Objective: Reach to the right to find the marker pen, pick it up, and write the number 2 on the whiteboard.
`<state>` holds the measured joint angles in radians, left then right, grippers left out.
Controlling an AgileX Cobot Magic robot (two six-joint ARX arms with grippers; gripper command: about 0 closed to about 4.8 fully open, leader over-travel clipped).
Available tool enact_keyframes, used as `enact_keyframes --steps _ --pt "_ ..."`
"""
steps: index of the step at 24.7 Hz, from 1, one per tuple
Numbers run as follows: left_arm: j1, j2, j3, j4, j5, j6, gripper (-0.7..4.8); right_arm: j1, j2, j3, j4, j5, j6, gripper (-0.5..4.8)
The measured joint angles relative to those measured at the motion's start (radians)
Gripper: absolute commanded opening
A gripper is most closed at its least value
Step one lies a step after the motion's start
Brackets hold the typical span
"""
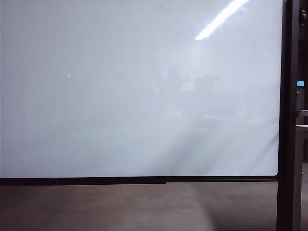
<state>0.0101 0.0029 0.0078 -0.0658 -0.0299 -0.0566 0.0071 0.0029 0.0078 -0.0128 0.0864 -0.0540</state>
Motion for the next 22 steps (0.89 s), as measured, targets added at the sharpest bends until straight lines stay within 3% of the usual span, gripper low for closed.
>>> enact_keyframes --steps 8,11,14,18,22 --pt "0.0 0.0 0.002 0.001 0.0 -0.003 -0.05 0.0 0.0 0.002 -0.001 0.0 0.0 -0.05" --pt "0.0 0.001 0.034 -0.008 -0.008 -0.01 -0.05 0.0 0.002 0.084 -0.042 0.027 0.0 -0.05" --pt "0.0 0.006 0.142 -0.008 -0.019 -0.027 -0.05 0.0 0.003 0.224 -0.059 0.108 0.001 -0.05" --pt "0.0 0.097 0.271 -0.069 -0.02 -0.027 -0.05 0.0 0.08 0.372 -0.076 0.12 0.0 -0.05" --pt "0.0 0.255 0.401 -0.048 -0.02 -0.026 -0.05 0.0 0.214 0.492 -0.076 0.119 0.0 -0.05"
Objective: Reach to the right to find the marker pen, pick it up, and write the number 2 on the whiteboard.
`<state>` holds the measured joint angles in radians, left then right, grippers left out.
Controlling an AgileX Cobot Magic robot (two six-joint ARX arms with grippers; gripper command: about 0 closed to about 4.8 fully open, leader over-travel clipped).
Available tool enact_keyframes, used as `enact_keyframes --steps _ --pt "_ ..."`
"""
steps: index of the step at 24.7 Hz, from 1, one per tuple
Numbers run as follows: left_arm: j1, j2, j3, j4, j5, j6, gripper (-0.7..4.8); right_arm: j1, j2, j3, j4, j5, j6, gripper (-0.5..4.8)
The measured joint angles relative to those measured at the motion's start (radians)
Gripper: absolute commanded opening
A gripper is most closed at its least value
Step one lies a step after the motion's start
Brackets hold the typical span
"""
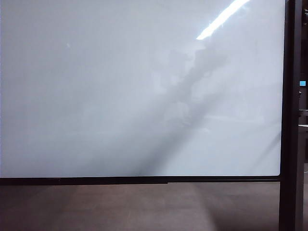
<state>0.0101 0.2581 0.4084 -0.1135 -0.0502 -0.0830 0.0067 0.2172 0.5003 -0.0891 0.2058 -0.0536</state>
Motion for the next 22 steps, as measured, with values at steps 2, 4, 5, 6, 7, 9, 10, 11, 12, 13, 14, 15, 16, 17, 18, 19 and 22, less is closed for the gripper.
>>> enact_keyframes --steps 2,4,5,6,7,9,10,11,12,13,14,15,16,17,18,19,22 --pt "0.0 0.09 0.061 0.022 0.005 0.0 -0.05 0.0 0.08 0.06 0.006 0.0 0.0 -0.05" --pt "0.0 0.175 0.121 0.05 0.029 0.0 -0.05 0.0 0.155 0.108 0.032 -0.008 0.0 -0.05" --pt "0.0 0.214 0.144 0.07 0.04 0.0 -0.05 0.0 0.182 0.121 0.048 -0.017 0.0 -0.05" --pt "0.0 0.277 0.183 0.098 0.048 0.0 -0.05 0.0 0.239 0.14 0.093 -0.028 0.0 -0.05" --pt "0.0 0.306 0.203 0.107 0.05 0.0 -0.05 0.0 0.264 0.146 0.114 -0.037 0.0 -0.05" --pt "0.0 0.385 0.247 0.11 0.05 0.0 -0.05 -0.001 0.331 0.157 0.165 -0.059 0.0 -0.05" --pt "0.0 0.435 0.28 0.113 0.054 0.0 -0.05 -0.01 0.382 0.164 0.199 -0.082 0.0 -0.05" --pt "0.0 0.456 0.293 0.121 0.065 0.0 -0.05 -0.017 0.405 0.172 0.212 -0.097 0.0 -0.05" --pt "-0.002 0.489 0.308 0.137 0.097 0.0 -0.05 -0.036 0.456 0.182 0.237 -0.129 0.0 -0.05" --pt "-0.009 0.505 0.313 0.15 0.109 0.0 -0.05 -0.051 0.478 0.182 0.242 -0.149 0.0 -0.05" --pt "-0.02 0.523 0.314 0.171 0.122 0.001 -0.05 -0.072 0.502 0.184 0.249 -0.174 0.0 -0.05" --pt "-0.05 0.541 0.314 0.188 0.134 0.002 -0.05 -0.109 0.545 0.196 0.261 -0.213 0.006 -0.05" --pt "-0.063 0.546 0.314 0.193 0.138 0.004 -0.05 -0.137 0.569 0.2 0.269 -0.237 0.017 -0.05" --pt "-0.092 0.554 0.318 0.2 0.14 0.017 -0.05 -0.19 0.605 0.202 0.285 -0.281 0.044 -0.05" --pt "-0.11 0.562 0.32 0.207 0.14 0.032 -0.05 -0.226 0.624 0.204 0.291 -0.311 0.062 -0.05" --pt "-0.144 0.573 0.32 0.207 0.143 0.056 -0.05 -0.285 0.663 0.205 0.313 -0.368 0.091 -0.05" --pt "-0.202 0.583 0.32 0.204 0.194 0.068 -0.05 -0.364 0.719 0.204 0.317 -0.418 0.105 -0.05"
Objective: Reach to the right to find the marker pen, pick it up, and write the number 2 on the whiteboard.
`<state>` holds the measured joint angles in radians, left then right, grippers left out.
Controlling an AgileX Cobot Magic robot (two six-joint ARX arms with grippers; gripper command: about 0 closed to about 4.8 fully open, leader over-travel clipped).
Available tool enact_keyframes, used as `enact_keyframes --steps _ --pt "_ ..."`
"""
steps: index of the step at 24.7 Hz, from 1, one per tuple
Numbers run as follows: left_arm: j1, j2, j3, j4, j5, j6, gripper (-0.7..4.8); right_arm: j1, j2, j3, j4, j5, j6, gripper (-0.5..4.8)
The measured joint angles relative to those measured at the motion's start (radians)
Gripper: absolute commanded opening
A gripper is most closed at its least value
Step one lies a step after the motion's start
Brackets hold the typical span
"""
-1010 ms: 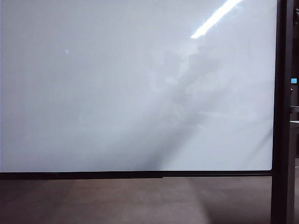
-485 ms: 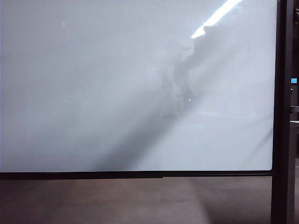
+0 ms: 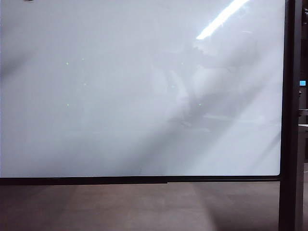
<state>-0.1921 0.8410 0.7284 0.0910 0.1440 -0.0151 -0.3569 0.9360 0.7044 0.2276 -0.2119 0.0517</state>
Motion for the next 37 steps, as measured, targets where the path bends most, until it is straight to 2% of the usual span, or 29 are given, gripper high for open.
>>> enact_keyframes --steps 3,8,15,24,30,31,32,33,37 --pt "-0.062 0.016 0.023 -0.026 0.092 0.0 -0.05 -0.041 0.066 0.0 0.05 -0.034 -0.035 -0.05" --pt "-0.113 0.051 0.137 -0.21 0.121 0.035 -0.05 -0.048 0.148 0.001 0.079 -0.078 -0.053 -0.05" --pt "-0.117 0.054 0.147 -0.219 0.126 0.042 -0.05 -0.047 0.304 0.0 0.134 -0.229 -0.109 -0.05" --pt "-0.117 0.058 0.147 -0.159 0.121 0.042 -0.05 0.047 0.492 -0.016 0.382 -0.15 -0.124 -0.05" --pt "-0.117 0.078 0.147 -0.147 0.117 0.042 -0.05 0.074 0.497 -0.207 0.588 -0.095 -0.089 -0.04" --pt "-0.117 0.079 0.147 -0.148 0.117 0.042 -0.05 0.074 0.502 -0.223 0.61 -0.094 -0.084 0.53" --pt "-0.117 0.079 0.147 -0.147 0.117 0.042 -0.05 0.075 0.506 -0.226 0.622 -0.078 -0.079 2.29" --pt "-0.117 0.079 0.147 -0.148 0.117 0.042 -0.05 0.075 0.508 -0.225 0.633 -0.069 -0.079 4.79" --pt "-0.117 0.079 0.147 -0.148 0.117 0.042 -0.05 0.078 0.542 -0.223 0.638 -0.057 -0.075 4.79"
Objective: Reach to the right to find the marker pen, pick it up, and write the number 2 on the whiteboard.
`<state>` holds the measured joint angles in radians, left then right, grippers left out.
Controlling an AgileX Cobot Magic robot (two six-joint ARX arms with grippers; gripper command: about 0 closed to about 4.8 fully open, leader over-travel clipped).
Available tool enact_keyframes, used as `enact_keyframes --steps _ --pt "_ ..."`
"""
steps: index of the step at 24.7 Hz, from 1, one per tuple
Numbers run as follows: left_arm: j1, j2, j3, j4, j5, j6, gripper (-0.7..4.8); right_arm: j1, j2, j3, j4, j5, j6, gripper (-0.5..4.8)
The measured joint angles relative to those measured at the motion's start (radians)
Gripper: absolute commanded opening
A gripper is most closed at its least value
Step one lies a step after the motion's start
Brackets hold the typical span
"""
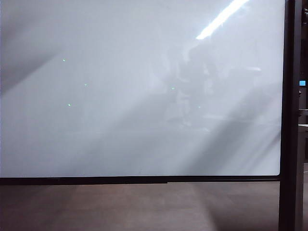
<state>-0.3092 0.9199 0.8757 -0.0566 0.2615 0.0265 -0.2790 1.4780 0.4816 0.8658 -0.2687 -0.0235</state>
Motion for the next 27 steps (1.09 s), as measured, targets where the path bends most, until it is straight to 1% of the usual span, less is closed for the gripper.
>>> enact_keyframes --steps 2,6,11,14,15,21,27 --pt "0.0 0.002 0.0 0.0 0.0 0.0 -0.05 -0.001 0.025 0.0 0.02 0.004 0.002 4.7" --pt "0.0 0.002 0.0 0.0 0.0 0.0 -0.05 0.0 0.135 0.011 0.126 -0.006 0.009 4.71" --pt "0.0 0.002 0.0 0.0 0.0 0.0 -0.05 0.006 0.274 0.106 0.216 -0.022 0.027 4.71" --pt "0.0 0.002 0.0 0.0 0.0 0.0 -0.05 0.016 0.298 0.15 0.229 -0.026 0.027 4.71" --pt "0.0 0.002 0.0 0.001 0.0 0.0 -0.05 0.016 0.314 0.172 0.228 -0.043 0.027 4.71" --pt "0.0 0.01 0.0 0.001 0.0 0.0 -0.05 0.015 0.39 0.265 0.228 -0.072 0.027 4.71" --pt "0.0 0.014 0.0 0.0 0.0 0.0 -0.05 0.014 0.459 0.339 0.222 -0.075 0.029 4.71"
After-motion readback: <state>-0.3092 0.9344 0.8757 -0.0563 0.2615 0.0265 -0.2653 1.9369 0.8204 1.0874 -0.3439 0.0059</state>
